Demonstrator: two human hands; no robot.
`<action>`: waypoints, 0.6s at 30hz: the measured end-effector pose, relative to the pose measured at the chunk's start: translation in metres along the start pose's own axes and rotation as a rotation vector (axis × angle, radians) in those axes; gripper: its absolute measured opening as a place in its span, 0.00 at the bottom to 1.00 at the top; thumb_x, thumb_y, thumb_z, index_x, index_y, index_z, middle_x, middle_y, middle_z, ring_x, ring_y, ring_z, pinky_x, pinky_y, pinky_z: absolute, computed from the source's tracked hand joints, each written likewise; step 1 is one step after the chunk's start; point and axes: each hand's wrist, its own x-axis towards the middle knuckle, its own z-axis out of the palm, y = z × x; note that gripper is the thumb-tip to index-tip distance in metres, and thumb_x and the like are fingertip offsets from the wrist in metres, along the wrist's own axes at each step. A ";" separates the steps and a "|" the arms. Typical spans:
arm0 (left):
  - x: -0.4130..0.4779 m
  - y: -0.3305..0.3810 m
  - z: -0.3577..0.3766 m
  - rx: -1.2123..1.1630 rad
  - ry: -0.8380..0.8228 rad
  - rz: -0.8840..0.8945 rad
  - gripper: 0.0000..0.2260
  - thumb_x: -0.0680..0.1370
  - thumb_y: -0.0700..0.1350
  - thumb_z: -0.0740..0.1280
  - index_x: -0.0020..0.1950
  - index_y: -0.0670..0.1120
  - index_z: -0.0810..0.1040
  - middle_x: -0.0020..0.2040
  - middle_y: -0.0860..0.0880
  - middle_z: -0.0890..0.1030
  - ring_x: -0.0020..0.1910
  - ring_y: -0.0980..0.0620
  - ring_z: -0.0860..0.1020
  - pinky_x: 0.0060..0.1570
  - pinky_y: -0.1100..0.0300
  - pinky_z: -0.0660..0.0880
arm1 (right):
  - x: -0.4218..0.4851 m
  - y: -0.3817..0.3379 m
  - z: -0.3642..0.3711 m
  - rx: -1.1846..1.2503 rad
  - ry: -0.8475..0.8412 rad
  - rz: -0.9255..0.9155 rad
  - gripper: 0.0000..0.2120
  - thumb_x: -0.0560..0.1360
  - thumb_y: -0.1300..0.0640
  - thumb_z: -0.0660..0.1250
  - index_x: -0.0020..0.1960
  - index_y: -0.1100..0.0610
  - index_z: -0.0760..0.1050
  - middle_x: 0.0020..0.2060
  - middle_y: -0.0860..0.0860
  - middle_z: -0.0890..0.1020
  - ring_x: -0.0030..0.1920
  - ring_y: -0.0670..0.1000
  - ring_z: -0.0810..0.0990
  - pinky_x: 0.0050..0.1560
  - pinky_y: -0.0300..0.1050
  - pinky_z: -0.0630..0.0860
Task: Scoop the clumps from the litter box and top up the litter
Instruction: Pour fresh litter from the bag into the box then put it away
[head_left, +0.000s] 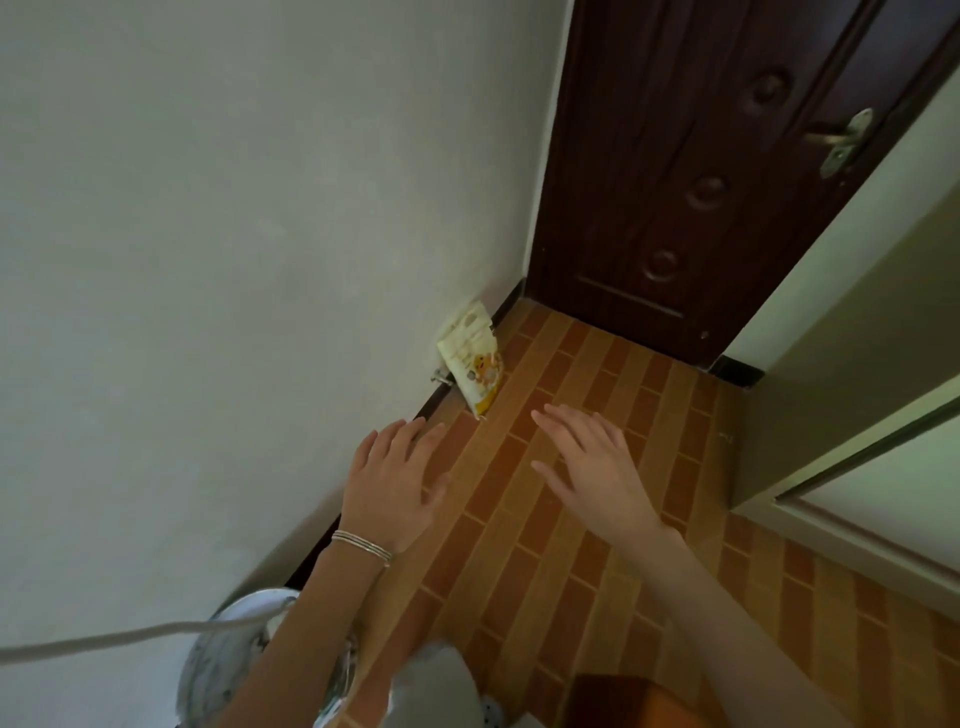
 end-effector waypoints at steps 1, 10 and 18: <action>0.009 0.003 0.004 -0.001 -0.001 0.008 0.23 0.74 0.57 0.56 0.64 0.49 0.74 0.60 0.47 0.78 0.59 0.44 0.76 0.58 0.46 0.72 | 0.004 0.009 0.001 0.000 0.000 0.003 0.23 0.76 0.46 0.59 0.69 0.54 0.66 0.65 0.51 0.73 0.65 0.51 0.70 0.66 0.55 0.65; 0.116 0.023 0.032 -0.064 0.019 0.066 0.21 0.73 0.57 0.56 0.63 0.51 0.73 0.59 0.47 0.79 0.56 0.44 0.77 0.56 0.45 0.74 | 0.069 0.092 0.012 -0.022 -0.055 0.047 0.24 0.76 0.46 0.60 0.70 0.53 0.66 0.65 0.51 0.72 0.65 0.52 0.71 0.65 0.54 0.66; 0.248 0.024 0.053 -0.044 -0.011 0.074 0.21 0.73 0.58 0.58 0.63 0.51 0.73 0.59 0.46 0.79 0.57 0.44 0.77 0.56 0.45 0.74 | 0.175 0.167 0.012 -0.034 -0.034 0.032 0.25 0.75 0.47 0.62 0.70 0.53 0.65 0.65 0.50 0.72 0.64 0.51 0.71 0.65 0.52 0.66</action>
